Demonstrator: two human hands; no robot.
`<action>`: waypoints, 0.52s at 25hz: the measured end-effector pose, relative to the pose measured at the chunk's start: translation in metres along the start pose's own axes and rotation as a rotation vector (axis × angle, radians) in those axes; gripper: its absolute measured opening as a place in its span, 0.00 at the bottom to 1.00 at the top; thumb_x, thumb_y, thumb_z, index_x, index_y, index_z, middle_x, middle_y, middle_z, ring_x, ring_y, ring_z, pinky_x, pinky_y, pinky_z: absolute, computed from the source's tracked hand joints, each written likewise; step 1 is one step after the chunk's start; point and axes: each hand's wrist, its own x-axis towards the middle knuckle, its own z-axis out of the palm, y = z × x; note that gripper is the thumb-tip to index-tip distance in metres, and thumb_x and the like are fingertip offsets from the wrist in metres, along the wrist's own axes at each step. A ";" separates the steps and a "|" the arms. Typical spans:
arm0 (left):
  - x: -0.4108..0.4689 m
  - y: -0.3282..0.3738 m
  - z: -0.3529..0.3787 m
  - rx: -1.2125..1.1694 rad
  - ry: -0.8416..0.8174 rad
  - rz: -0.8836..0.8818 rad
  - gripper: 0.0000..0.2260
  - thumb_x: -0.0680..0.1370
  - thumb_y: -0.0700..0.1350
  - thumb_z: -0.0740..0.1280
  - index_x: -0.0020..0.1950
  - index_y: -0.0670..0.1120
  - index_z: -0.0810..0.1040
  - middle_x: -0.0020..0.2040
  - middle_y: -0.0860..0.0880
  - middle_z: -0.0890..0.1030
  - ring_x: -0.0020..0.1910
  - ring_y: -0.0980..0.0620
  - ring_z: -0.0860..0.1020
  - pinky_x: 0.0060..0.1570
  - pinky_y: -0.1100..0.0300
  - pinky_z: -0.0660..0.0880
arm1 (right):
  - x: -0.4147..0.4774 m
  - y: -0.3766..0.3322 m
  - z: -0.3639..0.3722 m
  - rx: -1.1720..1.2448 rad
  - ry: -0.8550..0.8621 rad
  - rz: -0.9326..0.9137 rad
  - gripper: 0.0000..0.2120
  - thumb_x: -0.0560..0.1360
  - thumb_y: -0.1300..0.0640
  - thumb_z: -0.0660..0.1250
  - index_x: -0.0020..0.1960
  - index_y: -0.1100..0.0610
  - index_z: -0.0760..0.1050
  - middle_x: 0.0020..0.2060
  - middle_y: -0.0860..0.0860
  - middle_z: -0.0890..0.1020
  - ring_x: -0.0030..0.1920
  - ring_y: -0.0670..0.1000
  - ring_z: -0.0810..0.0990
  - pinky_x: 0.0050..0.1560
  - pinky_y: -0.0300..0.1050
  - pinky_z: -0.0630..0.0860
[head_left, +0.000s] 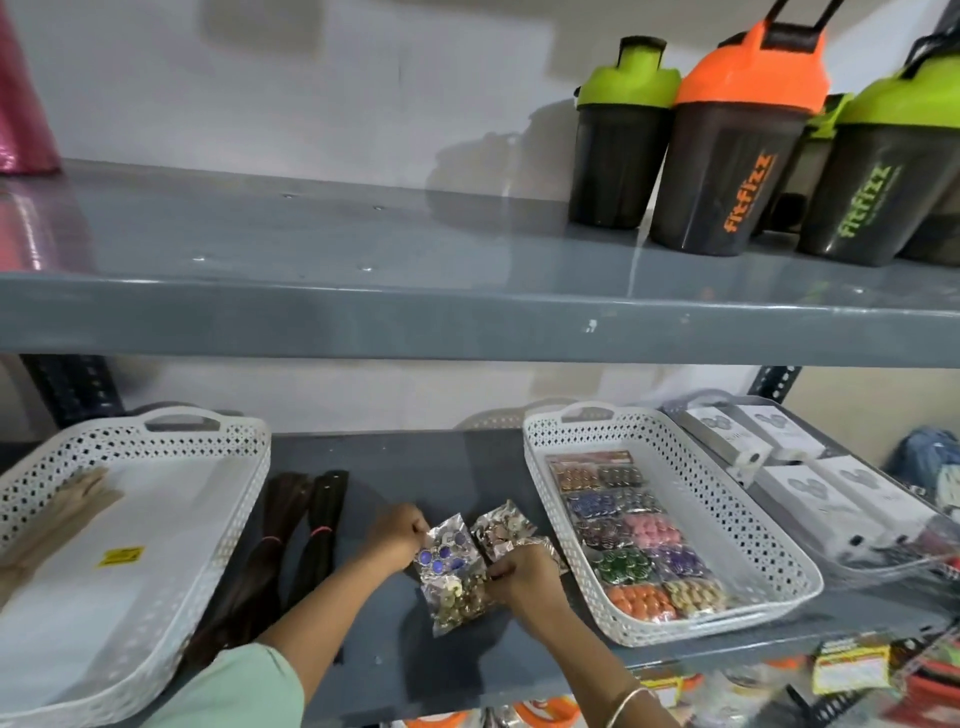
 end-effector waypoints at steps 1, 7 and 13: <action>-0.001 0.000 -0.007 -0.064 0.003 -0.011 0.10 0.73 0.34 0.65 0.33 0.42 0.79 0.42 0.40 0.82 0.36 0.52 0.75 0.38 0.59 0.76 | 0.000 -0.002 -0.002 0.100 -0.015 0.012 0.11 0.63 0.66 0.74 0.25 0.58 0.77 0.23 0.48 0.76 0.27 0.45 0.72 0.27 0.32 0.68; -0.002 0.031 -0.048 -0.429 -0.055 0.063 0.13 0.73 0.32 0.66 0.32 0.46 0.74 0.35 0.45 0.76 0.33 0.54 0.75 0.21 0.73 0.75 | -0.021 -0.014 -0.093 0.418 -0.039 0.044 0.05 0.71 0.70 0.66 0.41 0.63 0.78 0.37 0.54 0.81 0.34 0.49 0.78 0.33 0.36 0.76; 0.004 0.133 0.006 -0.282 -0.164 0.213 0.02 0.72 0.32 0.68 0.43 0.35 0.79 0.39 0.43 0.81 0.38 0.50 0.78 0.32 0.67 0.78 | 0.015 0.061 -0.220 0.282 0.228 0.220 0.10 0.71 0.69 0.66 0.33 0.60 0.75 0.38 0.56 0.81 0.32 0.47 0.76 0.30 0.36 0.76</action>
